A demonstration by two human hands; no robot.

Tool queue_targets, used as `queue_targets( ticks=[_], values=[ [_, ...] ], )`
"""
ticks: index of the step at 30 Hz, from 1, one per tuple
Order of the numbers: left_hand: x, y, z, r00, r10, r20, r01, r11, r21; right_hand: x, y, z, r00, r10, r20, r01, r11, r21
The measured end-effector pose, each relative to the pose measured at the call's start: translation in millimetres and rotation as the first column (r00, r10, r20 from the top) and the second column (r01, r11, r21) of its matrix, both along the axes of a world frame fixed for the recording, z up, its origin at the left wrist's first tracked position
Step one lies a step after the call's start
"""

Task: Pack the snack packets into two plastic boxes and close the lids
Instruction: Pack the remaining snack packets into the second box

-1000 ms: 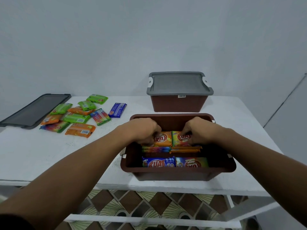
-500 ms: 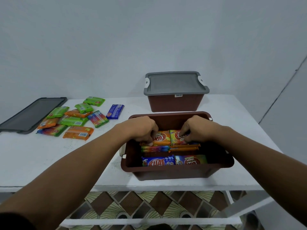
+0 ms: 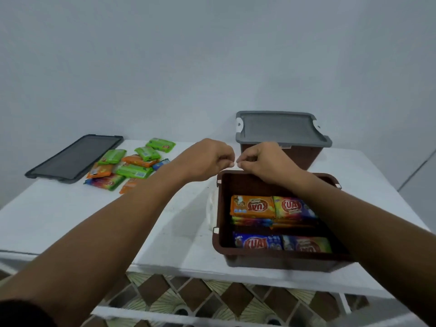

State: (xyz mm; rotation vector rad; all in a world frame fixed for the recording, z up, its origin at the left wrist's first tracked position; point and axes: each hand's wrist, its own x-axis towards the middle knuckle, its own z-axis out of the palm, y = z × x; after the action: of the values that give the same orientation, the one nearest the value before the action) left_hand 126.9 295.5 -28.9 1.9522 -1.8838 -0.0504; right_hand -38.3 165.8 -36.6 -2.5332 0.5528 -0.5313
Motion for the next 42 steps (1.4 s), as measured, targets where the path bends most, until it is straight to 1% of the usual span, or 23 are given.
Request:
queue_targets(
  ticks=[6,11,15,17,20,23,25,27,29,31,33,36,38,42],
  values=[
    [57.6,35.7,-2.0,0.996,0.084,-0.008,-0.084,0.996,0.022,62.6,26.5,0.9,1.000,0.020,-0.018,-0.019,0.998,0.054],
    [112.7,69.0,-0.3,0.990,0.140,0.014,-0.140,0.990,0.018,120.2,54.7,-0.6,0.993,0.100,-0.055,-0.098,0.994,0.052],
    [157.4,95.9,-2.6,0.981,0.191,-0.038,-0.191,0.981,0.016,166.2,75.5,-4.1,0.984,0.141,-0.110,-0.135,0.989,0.064],
    [179.5,108.5,-5.8,0.979,0.199,-0.050,-0.197,0.980,0.040,188.1,86.0,-7.8,0.978,0.163,-0.127,-0.157,0.986,0.053],
    [212.8,125.2,-14.3,0.970,0.239,-0.030,-0.235,0.967,0.101,218.7,102.8,-15.2,0.967,0.188,-0.171,-0.183,0.982,0.047],
    [240.5,138.6,-24.7,0.961,0.275,-0.036,-0.266,0.951,0.159,246.2,117.3,-25.1,0.955,0.203,-0.216,-0.185,0.978,0.099],
    [255.1,144.4,-33.0,0.955,0.295,-0.032,-0.282,0.936,0.209,260.2,125.5,-32.5,0.945,0.208,-0.253,-0.189,0.977,0.099],
    [268.8,147.8,-42.6,0.955,0.298,0.003,-0.288,0.920,0.267,272.2,132.6,-43.0,0.929,0.218,-0.298,-0.202,0.976,0.081],
    [281.5,150.6,-51.7,0.954,0.293,0.070,-0.298,0.888,0.349,282.8,137.3,-54.1,0.911,0.212,-0.354,-0.199,0.977,0.073],
    [292.0,153.7,-59.0,0.948,0.247,0.202,-0.314,0.838,0.447,291.9,138.9,-61.9,0.892,0.209,-0.400,-0.194,0.978,0.080],
    [299.4,156.5,-64.3,0.932,0.153,0.328,-0.312,0.799,0.514,298.7,139.9,-66.0,0.863,0.208,-0.460,-0.194,0.978,0.078],
    [307.6,158.8,-71.2,0.911,0.095,0.402,-0.320,0.779,0.540,307.9,142.8,-71.1,0.798,0.194,-0.570,-0.227,0.974,0.012],
    [311.8,158.4,-75.6,0.894,0.062,0.444,-0.327,0.767,0.551,312.9,144.2,-73.5,0.769,0.184,-0.612,-0.253,0.967,-0.027],
    [315.5,155.1,-80.7,0.877,0.046,0.478,-0.344,0.755,0.559,316.3,147.6,-74.0,0.698,0.168,-0.697,-0.266,0.963,-0.035]
  ],
)
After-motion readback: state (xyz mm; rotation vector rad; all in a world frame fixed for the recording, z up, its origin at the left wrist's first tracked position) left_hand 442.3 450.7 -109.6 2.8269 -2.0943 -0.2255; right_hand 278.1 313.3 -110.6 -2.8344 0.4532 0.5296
